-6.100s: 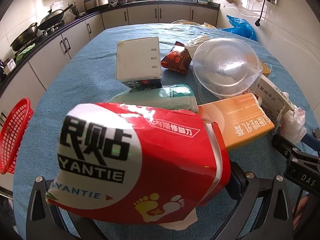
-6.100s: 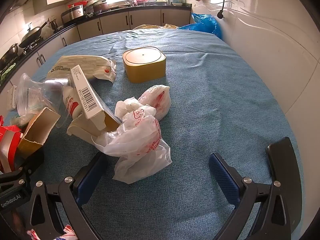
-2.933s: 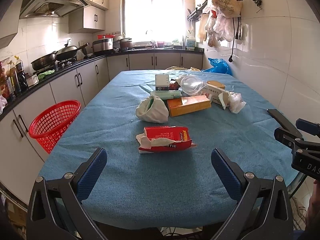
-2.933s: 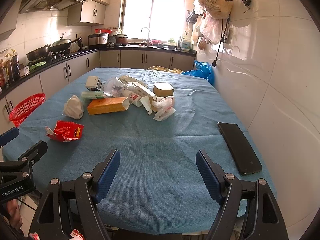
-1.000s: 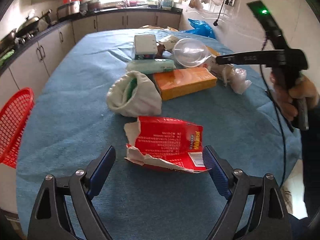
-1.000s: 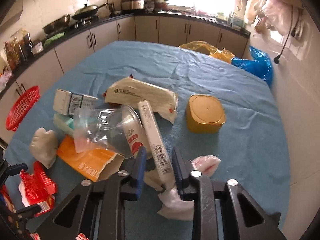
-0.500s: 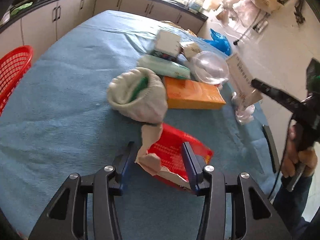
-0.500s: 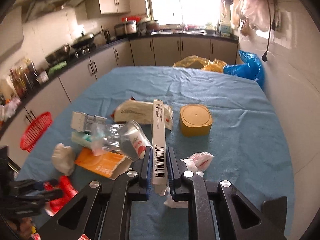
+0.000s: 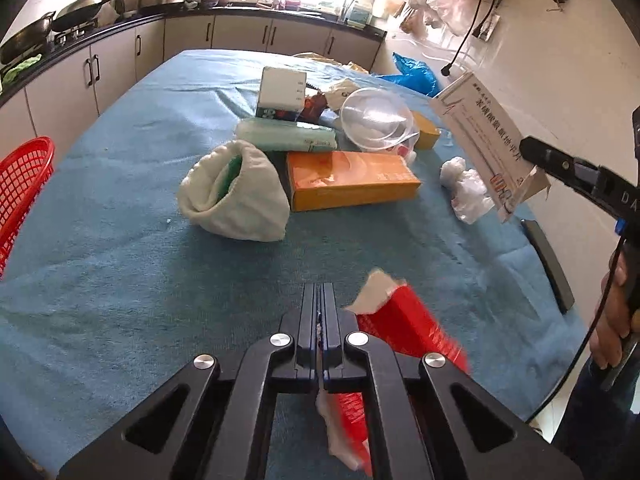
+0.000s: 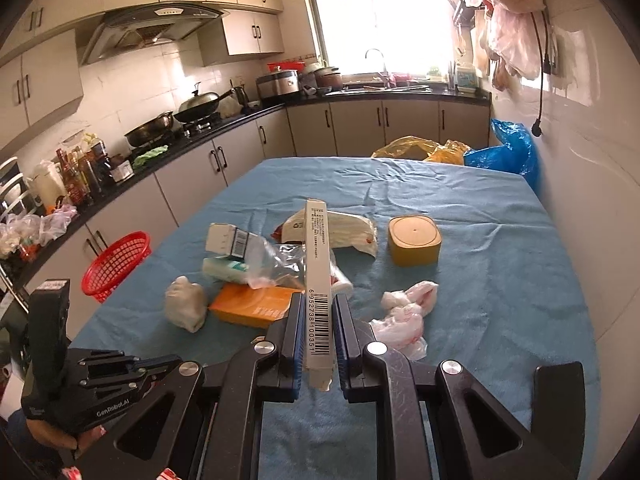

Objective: Collect trash
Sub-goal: 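Carry both items to the red basket and open both tools to drop them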

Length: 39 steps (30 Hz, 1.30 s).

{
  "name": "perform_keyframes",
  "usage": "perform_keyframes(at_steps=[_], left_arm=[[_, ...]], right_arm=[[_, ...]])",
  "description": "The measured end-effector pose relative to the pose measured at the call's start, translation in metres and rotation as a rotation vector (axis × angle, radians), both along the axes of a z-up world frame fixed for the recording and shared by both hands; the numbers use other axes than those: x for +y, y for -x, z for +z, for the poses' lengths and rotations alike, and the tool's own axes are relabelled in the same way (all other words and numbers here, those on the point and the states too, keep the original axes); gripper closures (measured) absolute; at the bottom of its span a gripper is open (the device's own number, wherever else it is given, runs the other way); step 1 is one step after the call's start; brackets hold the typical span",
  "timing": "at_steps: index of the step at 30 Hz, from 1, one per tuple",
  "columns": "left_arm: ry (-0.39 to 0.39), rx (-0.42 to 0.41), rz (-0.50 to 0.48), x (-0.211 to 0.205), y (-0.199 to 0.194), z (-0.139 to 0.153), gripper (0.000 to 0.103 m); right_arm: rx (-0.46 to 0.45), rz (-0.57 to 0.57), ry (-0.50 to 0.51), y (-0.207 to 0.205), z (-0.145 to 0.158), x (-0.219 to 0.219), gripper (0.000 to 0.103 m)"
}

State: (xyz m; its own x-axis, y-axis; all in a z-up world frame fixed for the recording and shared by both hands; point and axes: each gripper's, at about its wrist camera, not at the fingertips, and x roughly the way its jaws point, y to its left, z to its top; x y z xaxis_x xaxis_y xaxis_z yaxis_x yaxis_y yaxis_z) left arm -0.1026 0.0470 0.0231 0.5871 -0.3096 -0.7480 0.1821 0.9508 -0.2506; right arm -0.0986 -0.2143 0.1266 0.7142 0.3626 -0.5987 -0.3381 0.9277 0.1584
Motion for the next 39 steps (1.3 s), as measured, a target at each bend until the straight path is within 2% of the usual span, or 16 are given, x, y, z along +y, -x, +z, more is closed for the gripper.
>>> perform_keyframes(at_steps=[5,6,7,8,9,10,11,15,18,21,23,24,25,26,33,39], left_arm=[[-0.018,0.004,-0.002,0.009,0.002,0.003,0.102],[-0.018,0.023,0.005,0.011,0.000,0.002,0.097],[-0.011,0.038,0.009,0.012,-0.001,0.002,0.083],[0.001,0.046,0.005,0.015,0.000,0.002,0.073],[0.005,0.041,0.003,0.017,0.001,0.003,0.054],[-0.003,0.026,0.016,0.019,0.005,0.005,0.047],[-0.013,0.016,0.025,0.021,0.008,0.008,0.047],[0.011,0.030,0.016,0.024,0.021,0.011,0.047],[-0.002,0.051,0.011,0.019,0.029,0.007,0.049],[-0.017,0.081,-0.008,0.009,0.028,-0.002,0.073],[-0.038,0.064,0.001,0.004,0.026,-0.005,0.080],[-0.048,0.063,0.004,0.001,0.025,-0.006,0.087],[-0.042,0.063,-0.001,0.000,0.023,-0.007,0.094],[-0.031,0.063,0.001,-0.001,0.022,-0.007,0.096],[-0.032,-0.016,0.008,-0.003,0.026,0.004,0.100],[-0.002,-0.072,0.074,0.025,0.024,0.028,0.100]], right_arm=[[-0.001,0.012,-0.002,0.006,-0.002,0.001,0.088],[0.000,0.015,0.001,0.007,-0.004,0.001,0.088],[0.000,0.017,0.002,0.008,-0.004,0.001,0.088],[0.000,0.019,0.002,0.009,-0.004,0.001,0.088],[0.001,0.023,0.002,0.009,-0.005,0.001,0.088],[0.000,0.026,0.003,0.011,-0.005,0.002,0.088],[-0.001,0.027,0.004,0.012,-0.005,0.001,0.088],[0.000,0.027,-0.010,0.014,-0.005,-0.002,0.088],[0.000,0.028,-0.021,0.016,-0.006,-0.004,0.088],[-0.001,0.036,-0.026,0.019,-0.006,-0.003,0.088],[-0.001,0.044,-0.027,0.022,-0.006,-0.001,0.088],[-0.001,0.045,-0.027,0.023,-0.006,-0.001,0.088],[0.000,0.048,-0.028,0.024,-0.006,-0.001,0.088],[0.001,0.052,-0.032,0.026,-0.006,0.000,0.088],[0.017,0.079,-0.041,0.028,-0.008,0.007,0.088],[0.025,0.123,-0.047,0.024,-0.003,0.026,0.088]])
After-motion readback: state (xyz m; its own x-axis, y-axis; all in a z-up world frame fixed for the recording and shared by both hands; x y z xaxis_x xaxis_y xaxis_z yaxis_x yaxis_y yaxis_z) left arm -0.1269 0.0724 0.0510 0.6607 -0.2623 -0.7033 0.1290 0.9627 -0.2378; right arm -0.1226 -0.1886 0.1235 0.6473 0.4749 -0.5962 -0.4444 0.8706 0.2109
